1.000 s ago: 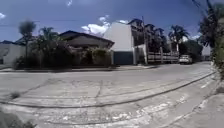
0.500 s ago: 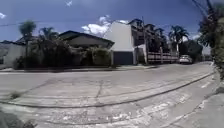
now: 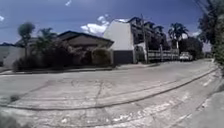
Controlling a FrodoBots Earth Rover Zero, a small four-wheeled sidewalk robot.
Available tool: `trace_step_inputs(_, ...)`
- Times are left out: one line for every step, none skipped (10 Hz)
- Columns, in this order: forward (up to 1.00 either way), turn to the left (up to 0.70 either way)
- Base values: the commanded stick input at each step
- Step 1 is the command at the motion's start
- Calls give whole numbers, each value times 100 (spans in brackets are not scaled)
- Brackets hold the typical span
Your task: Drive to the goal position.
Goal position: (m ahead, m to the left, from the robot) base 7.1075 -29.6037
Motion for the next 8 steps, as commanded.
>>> trace_step_inputs(50, 0)
trace_step_inputs(50, 0)
trace_step_inputs(50, 6)
trace_step_inputs(50, 10)
trace_step_inputs(50, 8)
trace_step_inputs(50, 14)
trace_step_inputs(50, -9)
trace_step_inputs(50, -14)
